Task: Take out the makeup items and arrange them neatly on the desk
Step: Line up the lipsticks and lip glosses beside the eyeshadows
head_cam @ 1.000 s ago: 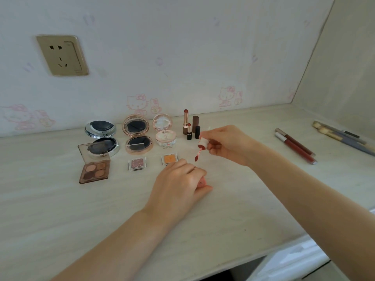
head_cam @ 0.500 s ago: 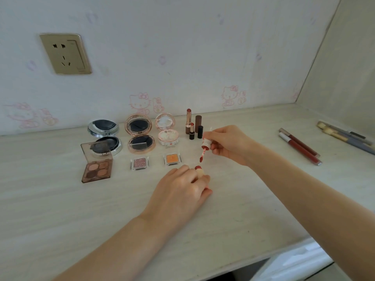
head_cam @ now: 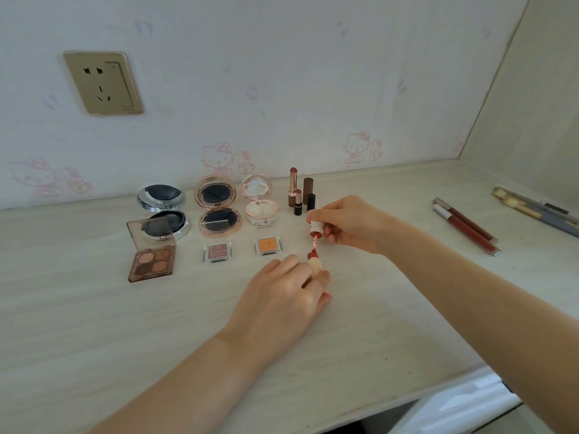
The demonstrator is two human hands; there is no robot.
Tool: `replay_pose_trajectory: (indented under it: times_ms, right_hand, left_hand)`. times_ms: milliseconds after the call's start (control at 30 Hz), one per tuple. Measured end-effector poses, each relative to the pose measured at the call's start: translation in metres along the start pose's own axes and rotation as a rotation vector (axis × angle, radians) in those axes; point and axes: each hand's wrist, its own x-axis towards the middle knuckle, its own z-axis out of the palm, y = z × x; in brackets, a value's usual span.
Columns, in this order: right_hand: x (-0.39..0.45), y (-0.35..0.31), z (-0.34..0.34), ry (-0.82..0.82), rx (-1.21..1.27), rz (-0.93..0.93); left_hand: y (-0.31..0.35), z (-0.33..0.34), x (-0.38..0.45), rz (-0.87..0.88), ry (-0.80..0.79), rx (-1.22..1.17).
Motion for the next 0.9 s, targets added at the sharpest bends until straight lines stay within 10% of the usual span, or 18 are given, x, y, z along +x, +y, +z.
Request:
replay_pose_trajectory:
  times_ms: [900]
  right_hand:
    - [0.015, -0.005, 0.009, -0.054, -0.338, -0.061]
  left_hand:
    - [-0.004, 0.004, 0.007, -0.191, -0.074, -0.141]
